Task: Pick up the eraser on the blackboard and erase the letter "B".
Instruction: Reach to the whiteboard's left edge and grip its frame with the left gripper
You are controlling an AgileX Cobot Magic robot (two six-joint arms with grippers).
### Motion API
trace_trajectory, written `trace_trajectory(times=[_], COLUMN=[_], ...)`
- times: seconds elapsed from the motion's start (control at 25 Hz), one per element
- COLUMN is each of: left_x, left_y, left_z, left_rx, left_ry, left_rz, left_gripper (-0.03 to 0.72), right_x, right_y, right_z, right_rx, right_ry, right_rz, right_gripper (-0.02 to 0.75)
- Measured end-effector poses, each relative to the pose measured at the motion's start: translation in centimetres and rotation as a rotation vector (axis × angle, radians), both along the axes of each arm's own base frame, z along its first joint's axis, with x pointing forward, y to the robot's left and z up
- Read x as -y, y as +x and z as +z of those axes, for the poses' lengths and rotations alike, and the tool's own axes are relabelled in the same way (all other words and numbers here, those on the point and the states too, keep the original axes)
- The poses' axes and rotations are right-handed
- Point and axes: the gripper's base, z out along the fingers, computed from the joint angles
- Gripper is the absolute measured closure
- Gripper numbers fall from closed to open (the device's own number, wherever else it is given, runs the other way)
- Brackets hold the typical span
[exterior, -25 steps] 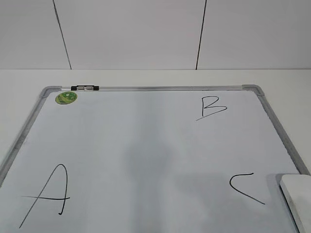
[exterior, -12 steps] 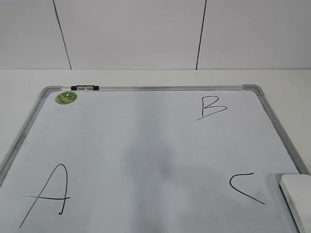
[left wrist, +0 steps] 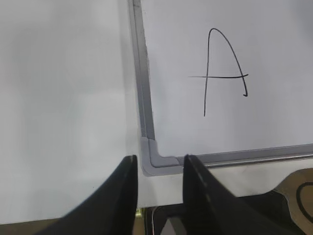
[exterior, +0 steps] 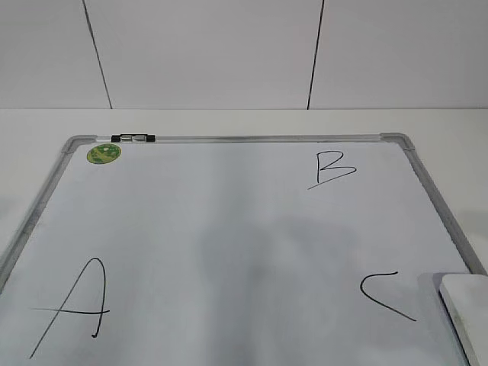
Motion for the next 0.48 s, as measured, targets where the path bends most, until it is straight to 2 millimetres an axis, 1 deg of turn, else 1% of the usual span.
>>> trace_trajectory(times=[0.04,0.2,0.36,0.48], left_x=[0.0,0.2,0.4,0.5], left_y=[0.7,3.5,6.6,9.1], left_z=[0.1,0.4,0.3,0.1], left_rx=[-0.028,-0.126,-0.212,-0.244], left_ry=[0.001,0.003,0.009,0.01], left_rz=[0.002,0.007,0.009,0.013], left_gripper=[0.442,0.442,0.442,0.442], right_x=[0.0,0.2,0.2,0.2], right_y=[1.0,3.0,4.6,5.4], right_z=[-0.3,-1.1,-1.8,-2.3], right_rx=[-0.058,-0.186,-0.278,-0.331], right_ry=[0.008,0.017,0.028,0.034], right_rz=[-0.007,-0.013,-0.013,-0.015], right_gripper=[0.167,0.167,0.167,0.167])
